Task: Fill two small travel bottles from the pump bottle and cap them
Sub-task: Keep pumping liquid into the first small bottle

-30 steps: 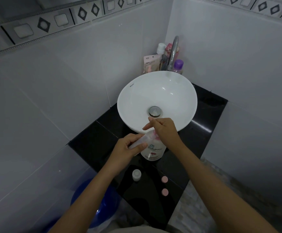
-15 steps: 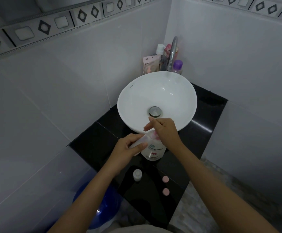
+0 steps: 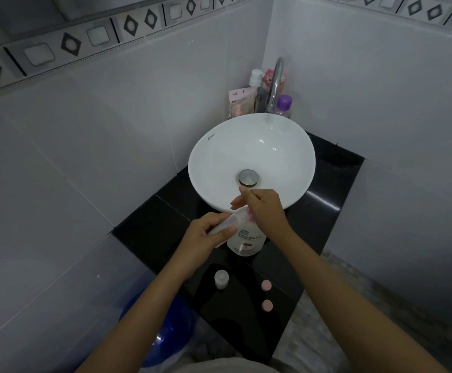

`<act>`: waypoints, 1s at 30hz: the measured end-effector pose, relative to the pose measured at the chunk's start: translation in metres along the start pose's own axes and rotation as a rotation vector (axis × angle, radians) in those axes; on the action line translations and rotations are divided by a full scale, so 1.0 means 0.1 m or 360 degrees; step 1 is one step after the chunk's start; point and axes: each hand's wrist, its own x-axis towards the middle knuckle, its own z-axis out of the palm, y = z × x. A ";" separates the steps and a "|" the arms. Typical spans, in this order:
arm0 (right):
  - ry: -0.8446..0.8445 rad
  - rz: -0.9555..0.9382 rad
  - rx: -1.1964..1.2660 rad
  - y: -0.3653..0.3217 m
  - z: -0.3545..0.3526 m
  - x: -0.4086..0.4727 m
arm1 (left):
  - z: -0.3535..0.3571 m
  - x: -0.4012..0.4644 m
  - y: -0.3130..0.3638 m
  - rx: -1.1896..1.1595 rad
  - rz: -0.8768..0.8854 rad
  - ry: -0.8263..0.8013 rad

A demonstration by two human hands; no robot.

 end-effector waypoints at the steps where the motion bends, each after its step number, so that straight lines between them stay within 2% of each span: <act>1: -0.0020 0.0013 0.0000 -0.04 -0.02 0.01 | 0.00 0.00 0.02 -0.0007 0.0013 -0.0005; 6: 0.0016 -0.0057 0.0083 -0.12 -0.03 0.02 | -0.01 0.00 0.09 -0.0008 0.0081 0.0011; 12: 0.0052 -0.0075 0.0074 0.04 0.02 -0.03 | 0.00 0.02 -0.01 0.0020 -0.0012 0.0023; 18: -0.0060 0.0034 -0.0022 -0.11 -0.05 0.05 | 0.00 0.00 0.04 -0.0014 0.0026 0.0015; 24: 0.0079 -0.0039 0.0113 -0.03 0.01 0.01 | 0.00 0.02 0.03 -0.0032 0.0025 0.0034; 30: 0.0082 -0.0061 0.0025 0.06 0.04 -0.03 | 0.01 0.01 -0.03 -0.0043 -0.0067 0.0032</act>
